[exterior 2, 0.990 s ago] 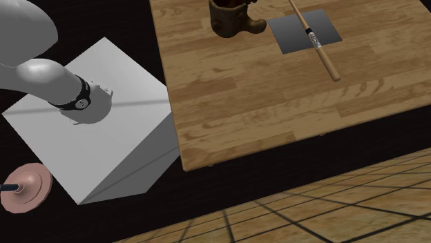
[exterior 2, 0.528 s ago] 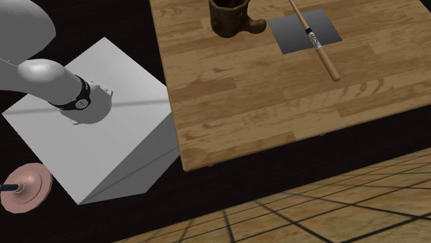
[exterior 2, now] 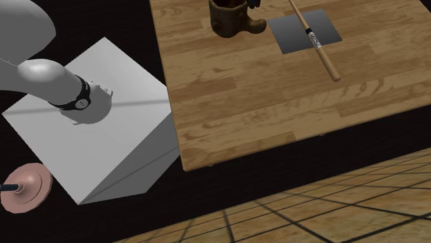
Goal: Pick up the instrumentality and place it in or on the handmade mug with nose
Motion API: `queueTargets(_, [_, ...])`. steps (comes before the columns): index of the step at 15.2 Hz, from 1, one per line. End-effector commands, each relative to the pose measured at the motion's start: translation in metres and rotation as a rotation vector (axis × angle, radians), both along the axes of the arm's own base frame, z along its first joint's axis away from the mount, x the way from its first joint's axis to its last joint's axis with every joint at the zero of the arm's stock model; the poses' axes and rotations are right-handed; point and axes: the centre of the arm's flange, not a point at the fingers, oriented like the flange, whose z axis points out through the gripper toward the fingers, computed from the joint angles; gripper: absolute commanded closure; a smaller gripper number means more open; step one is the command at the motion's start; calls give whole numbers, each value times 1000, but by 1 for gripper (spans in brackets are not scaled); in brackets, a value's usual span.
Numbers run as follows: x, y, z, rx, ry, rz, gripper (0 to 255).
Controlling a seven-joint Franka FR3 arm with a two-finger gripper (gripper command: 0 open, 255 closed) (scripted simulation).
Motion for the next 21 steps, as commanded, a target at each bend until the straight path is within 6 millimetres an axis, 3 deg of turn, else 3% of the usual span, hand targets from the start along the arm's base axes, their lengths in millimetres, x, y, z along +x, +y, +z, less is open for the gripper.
queueTargets(1, [0, 0, -11, 0, 0, 0, 255])
queueTargets(4, [0, 0, -26, 0, 0, 0, 255])
queueTargets(12, [0, 0, -26, 0, 0, 0, 255])
queueTargets(13, [0, 0, -26, 0, 0, 0, 0])
queueTargets(18, [0, 0, -26, 0, 0, 0, 0])
queueTargets(21, [-8, 5, 12, 0, 0, 0, 0])
